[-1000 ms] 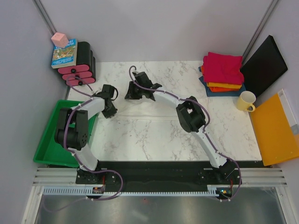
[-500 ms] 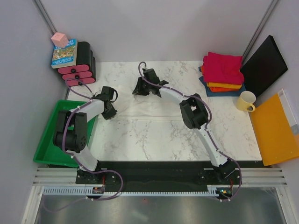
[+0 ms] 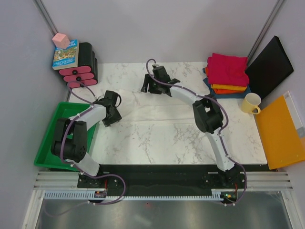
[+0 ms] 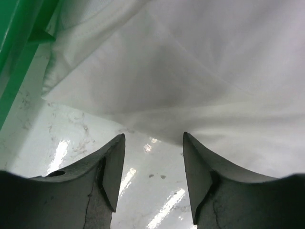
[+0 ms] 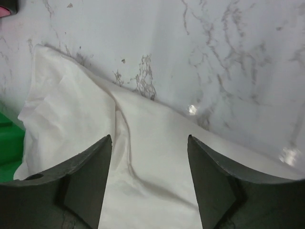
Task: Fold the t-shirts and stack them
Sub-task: Fold the other side of the tshirt into a rectangle, then rotate the tshirt 90 degrees
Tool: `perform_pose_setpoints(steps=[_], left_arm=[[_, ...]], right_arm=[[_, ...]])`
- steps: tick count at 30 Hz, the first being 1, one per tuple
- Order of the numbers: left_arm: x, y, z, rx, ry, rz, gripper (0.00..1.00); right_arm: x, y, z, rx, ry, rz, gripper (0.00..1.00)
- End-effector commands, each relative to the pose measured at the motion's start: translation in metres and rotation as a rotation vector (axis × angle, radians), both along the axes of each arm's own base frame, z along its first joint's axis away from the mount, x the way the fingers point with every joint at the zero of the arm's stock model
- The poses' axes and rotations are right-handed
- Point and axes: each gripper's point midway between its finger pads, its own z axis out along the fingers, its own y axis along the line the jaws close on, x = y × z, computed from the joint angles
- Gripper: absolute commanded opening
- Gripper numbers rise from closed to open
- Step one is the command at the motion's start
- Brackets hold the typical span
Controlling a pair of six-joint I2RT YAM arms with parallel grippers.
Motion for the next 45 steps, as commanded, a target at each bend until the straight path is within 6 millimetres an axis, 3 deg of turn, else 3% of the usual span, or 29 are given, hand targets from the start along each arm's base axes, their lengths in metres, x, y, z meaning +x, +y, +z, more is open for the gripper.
perform_pose_setpoints(steps=[1,2,4,6,7,8,10,11,14,16,17,18,22,28,31,34,38,40,45], left_arm=[[0.015,-0.015,0.054,-0.019,-0.152,-0.078,0.62],[0.018,-0.019,0.061,-0.025,-0.172,-0.093,0.65],[0.027,-0.025,0.075,-0.049,-0.211,-0.105,0.67],[0.034,-0.029,0.082,-0.065,-0.227,-0.117,0.66],[0.035,-0.031,0.08,-0.071,-0.219,-0.122,0.62],[0.035,-0.034,0.075,-0.08,-0.204,-0.128,0.56],[0.03,-0.041,0.063,-0.102,-0.167,-0.139,0.51],[0.026,-0.046,0.055,-0.107,-0.143,-0.144,0.49],[0.013,-0.057,0.035,-0.096,-0.094,-0.169,0.45],[0.005,-0.059,0.024,-0.084,-0.06,-0.174,0.42],[0.0,-0.064,0.022,-0.088,-0.052,-0.186,0.37],[-0.007,-0.065,0.019,-0.093,-0.042,-0.192,0.34],[-0.026,-0.074,0.014,-0.1,-0.016,-0.22,0.12],[-0.049,-0.071,-0.006,-0.102,0.077,-0.214,0.07],[-0.052,-0.069,-0.018,-0.086,0.135,-0.22,0.07],[-0.046,-0.066,-0.028,-0.042,0.193,-0.218,0.07],[-0.023,-0.072,-0.034,-0.069,0.211,-0.193,0.07],[-0.017,-0.073,-0.043,-0.078,0.235,-0.183,0.07],[0.021,-0.077,-0.038,-0.092,0.213,-0.175,0.08]], right_arm=[[-0.002,-0.066,0.118,-0.109,-0.23,-0.131,0.74],[-0.001,-0.089,0.118,-0.172,-0.249,-0.189,0.74],[-0.017,-0.125,0.109,-0.264,-0.228,-0.249,0.71],[-0.028,-0.168,0.091,-0.344,-0.189,-0.323,0.61],[-0.032,-0.181,0.082,-0.365,-0.167,-0.346,0.39],[-0.033,-0.203,0.077,-0.389,-0.152,-0.407,0.28],[-0.045,-0.221,0.059,-0.423,-0.114,-0.426,0.02],[-0.045,-0.227,0.054,-0.432,-0.104,-0.437,0.0],[-0.042,-0.227,0.042,-0.447,-0.095,-0.434,0.0],[-0.028,-0.225,0.036,-0.465,-0.091,-0.442,0.0],[-0.026,-0.227,0.021,-0.497,-0.058,-0.441,0.0],[-0.016,-0.226,0.029,-0.491,-0.076,-0.454,0.0],[-0.002,-0.228,0.012,-0.502,-0.041,-0.467,0.0],[-0.002,-0.248,-0.033,-0.518,0.063,-0.498,0.0],[-0.015,-0.258,-0.05,-0.541,0.11,-0.502,0.0],[-0.043,-0.265,-0.061,-0.556,0.176,-0.503,0.0],[-0.1,-0.273,-0.07,-0.553,0.269,-0.478,0.0],[-0.116,-0.275,-0.071,-0.56,0.286,-0.464,0.0],[-0.164,-0.278,-0.07,-0.545,0.337,-0.419,0.0]])
